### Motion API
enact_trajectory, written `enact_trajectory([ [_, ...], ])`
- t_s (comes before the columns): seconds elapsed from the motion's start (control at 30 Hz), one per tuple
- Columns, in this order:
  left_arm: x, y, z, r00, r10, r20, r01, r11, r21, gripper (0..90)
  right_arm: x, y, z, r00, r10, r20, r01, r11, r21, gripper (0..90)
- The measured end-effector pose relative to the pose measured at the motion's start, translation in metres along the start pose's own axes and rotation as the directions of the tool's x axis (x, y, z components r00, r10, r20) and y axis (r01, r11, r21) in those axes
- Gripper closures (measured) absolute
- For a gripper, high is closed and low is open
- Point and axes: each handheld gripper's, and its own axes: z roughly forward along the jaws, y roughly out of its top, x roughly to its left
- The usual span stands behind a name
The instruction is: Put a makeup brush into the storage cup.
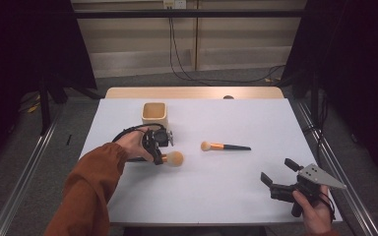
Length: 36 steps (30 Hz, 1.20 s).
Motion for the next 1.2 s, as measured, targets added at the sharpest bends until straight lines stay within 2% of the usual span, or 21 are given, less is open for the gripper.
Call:
enact_trajectory([
  [0.3,0.001,-0.003,-0.002,0.9962,-0.085,0.019,0.085,0.9955,-0.041,67.2,0.000,0.000,-0.001,1.0000,0.003,0.002,-0.003,1.000,0.002,0.0],
  [0.4,0.002,-0.004,-0.004,0.9953,-0.093,0.025,0.094,0.9941,-0.053,67.3,0.000,0.000,-0.001,1.0000,-0.002,0.001,0.002,1.000,0.002,0.0],
  [0.47,0.000,-0.005,-0.008,0.9939,-0.105,0.033,0.108,0.9909,-0.081,67.3,0.000,0.000,-0.001,1.0000,-0.002,0.001,0.002,1.000,-0.001,0.0],
  [0.5,0.001,-0.006,-0.011,0.9948,-0.097,0.032,0.099,0.9916,-0.082,67.4,0.000,0.000,-0.001,1.0000,-0.003,0.001,0.003,1.000,-0.001,0.0],
  [0.6,0.001,-0.009,-0.015,0.9931,-0.117,0.014,0.118,0.9874,-0.106,67.4,0.000,0.000,-0.001,1.0000,-0.001,0.003,0.001,1.000,0.000,0.0],
  [0.67,0.002,-0.012,-0.019,0.9914,-0.130,0.018,0.131,0.9837,-0.123,67.4,0.000,0.000,-0.001,1.0000,-0.001,0.004,0.001,1.000,0.001,0.0],
  [0.73,0.002,-0.014,-0.021,0.9883,-0.151,0.021,0.152,0.9772,-0.148,67.4,0.001,0.000,-0.001,1.0000,0.000,0.003,0.000,1.000,0.000,0.0],
  [0.77,0.002,-0.016,-0.022,0.9857,-0.166,0.028,0.169,0.9704,-0.173,67.4,0.000,0.000,-0.001,1.0000,-0.001,0.003,0.001,1.000,-0.001,0.0],
  [0.87,0.004,-0.021,-0.028,0.9810,-0.191,0.035,0.194,0.9568,-0.217,67.5,0.000,0.000,-0.001,1.0000,-0.001,0.004,0.001,1.000,-0.001,0.0],
  [1.0,0.005,-0.026,-0.034,0.9780,-0.205,0.036,0.208,0.9450,-0.252,67.5,0.000,0.000,-0.001,1.0000,0.000,0.004,0.000,1.000,0.000,0.0],
  [1.2,0.004,-0.033,-0.042,0.9707,-0.235,0.049,0.238,0.9108,-0.338,67.5,0.001,0.000,-0.001,1.0000,0.000,0.004,0.000,1.000,-0.001,0.0],
])
